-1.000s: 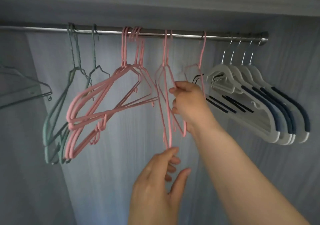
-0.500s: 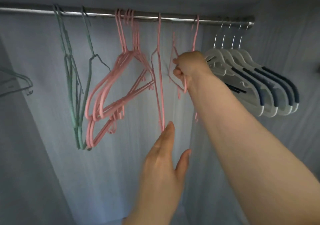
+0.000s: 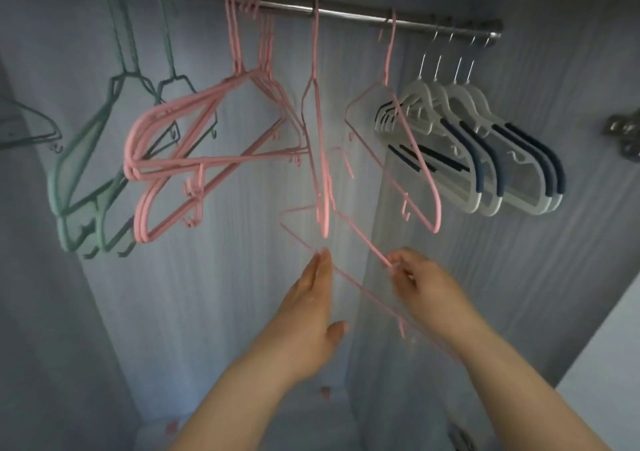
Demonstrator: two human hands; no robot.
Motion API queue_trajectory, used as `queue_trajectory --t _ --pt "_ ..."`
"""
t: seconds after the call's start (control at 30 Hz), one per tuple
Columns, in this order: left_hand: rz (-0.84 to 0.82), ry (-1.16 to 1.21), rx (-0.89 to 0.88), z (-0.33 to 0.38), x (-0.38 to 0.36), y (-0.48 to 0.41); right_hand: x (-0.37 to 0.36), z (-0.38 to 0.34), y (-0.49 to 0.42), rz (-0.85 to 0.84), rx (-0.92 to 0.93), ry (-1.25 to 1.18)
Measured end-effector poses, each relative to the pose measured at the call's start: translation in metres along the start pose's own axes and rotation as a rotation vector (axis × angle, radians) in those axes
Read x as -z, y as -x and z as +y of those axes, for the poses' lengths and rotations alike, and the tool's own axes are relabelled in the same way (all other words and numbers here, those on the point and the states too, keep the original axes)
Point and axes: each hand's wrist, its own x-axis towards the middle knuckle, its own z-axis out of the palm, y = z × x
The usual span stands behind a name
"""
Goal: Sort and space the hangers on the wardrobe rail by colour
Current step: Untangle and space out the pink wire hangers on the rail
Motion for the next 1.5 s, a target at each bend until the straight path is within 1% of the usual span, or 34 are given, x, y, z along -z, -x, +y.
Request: queue_trajectory --t 0.1,0.13,0.17,0.27,0.33,0.37,0.4,0.43,0.47,0.53,0.63,0.7,0.77,0.83,0.9,0.93,1.0,1.07,1.13,1.2,1.27,1.33,1.37,1.4,1.43,1.5 --pt "-0.004 0.013 0.082 -0.009 0.0 -0.012 0.018 0.036 0.001 -0.028 -0.065 0.298" --pt "0.014 0.009 0.119 -0.014 -0.003 -0.016 0.023 0.042 0.001 -0.025 -0.055 0.345" --pt "0.038 -0.004 0.166 -0.02 -0.006 -0.018 0.026 0.05 0.001 -0.018 -0.038 0.342" --pt "0.131 -0.062 0.382 -0.053 -0.015 -0.015 0.029 0.073 0.001 0.013 -0.018 0.208" --pt "0.149 -0.166 0.483 -0.079 -0.014 -0.004 0.026 0.087 0.001 -0.012 -0.026 -0.019" --pt "0.157 -0.229 0.492 -0.092 -0.01 0.004 0.024 0.094 0.001 -0.029 -0.03 -0.154" --pt "0.186 -0.27 0.467 -0.105 -0.004 0.014 0.021 0.099 0.0 -0.035 -0.028 -0.259" --pt "0.218 -0.293 0.411 -0.115 0.003 0.024 0.017 0.105 0.0 -0.029 -0.018 -0.315" --pt "0.236 -0.306 0.363 -0.119 0.012 0.035 0.014 0.11 -0.001 -0.025 0.0 -0.345" --pt "0.212 -0.267 0.319 -0.118 0.031 0.057 0.003 0.119 -0.003 0.001 0.009 -0.386" --pt "0.122 -0.004 0.299 -0.089 0.052 0.092 -0.022 0.121 -0.012 0.037 0.02 -0.422" --pt "0.129 0.286 0.33 -0.066 0.061 0.114 -0.04 0.112 -0.018 0.07 0.059 -0.438" --pt "0.167 0.408 0.345 -0.046 0.066 0.132 -0.056 0.098 -0.025 0.117 0.113 -0.389" --pt "0.301 0.329 0.349 -0.029 0.064 0.142 -0.071 0.081 -0.031 0.184 0.107 -0.284" --pt "0.444 0.191 0.348 -0.017 0.056 0.144 -0.083 0.063 -0.038 0.209 0.03 -0.222" --pt "0.501 0.12 0.35 -0.013 0.05 0.143 -0.087 0.052 -0.04 0.175 0.0 -0.24" --pt "0.583 -0.003 0.355 -0.008 0.036 0.137 -0.09 0.026 -0.04 0.055 -0.032 -0.341" --pt "0.653 -0.04 0.37 -0.007 0.024 0.131 -0.085 -0.003 -0.033 -0.062 -0.059 -0.559" --pt "0.684 -0.034 0.378 -0.006 0.014 0.127 -0.077 -0.031 -0.019 -0.186 -0.09 -0.805" --pt "0.697 -0.064 0.375 0.002 0.009 0.124 -0.07 -0.053 -0.005 -0.295 -0.074 -0.902" --pt "0.699 -0.033 0.359 0.016 0.001 0.123 -0.062 -0.07 0.005 -0.33 -0.033 -0.953" --pt "0.66 -0.015 0.349 0.03 -0.012 0.123 -0.054 -0.077 0.011 -0.309 -0.001 -0.94" --pt "0.648 -0.022 0.318 0.037 -0.02 0.124 -0.051 -0.078 0.013 -0.287 0.014 -0.906" --pt "0.639 -0.029 0.249 0.041 -0.028 0.122 -0.046 -0.078 0.014 -0.258 0.023 -0.882" --pt "0.589 -0.05 0.219 0.046 -0.031 0.119 -0.042 -0.078 0.014 -0.217 0.02 -0.87" --pt "0.594 0.049 0.159 0.04 -0.034 0.105 -0.032 -0.077 0.012 -0.101 0.006 -0.863"
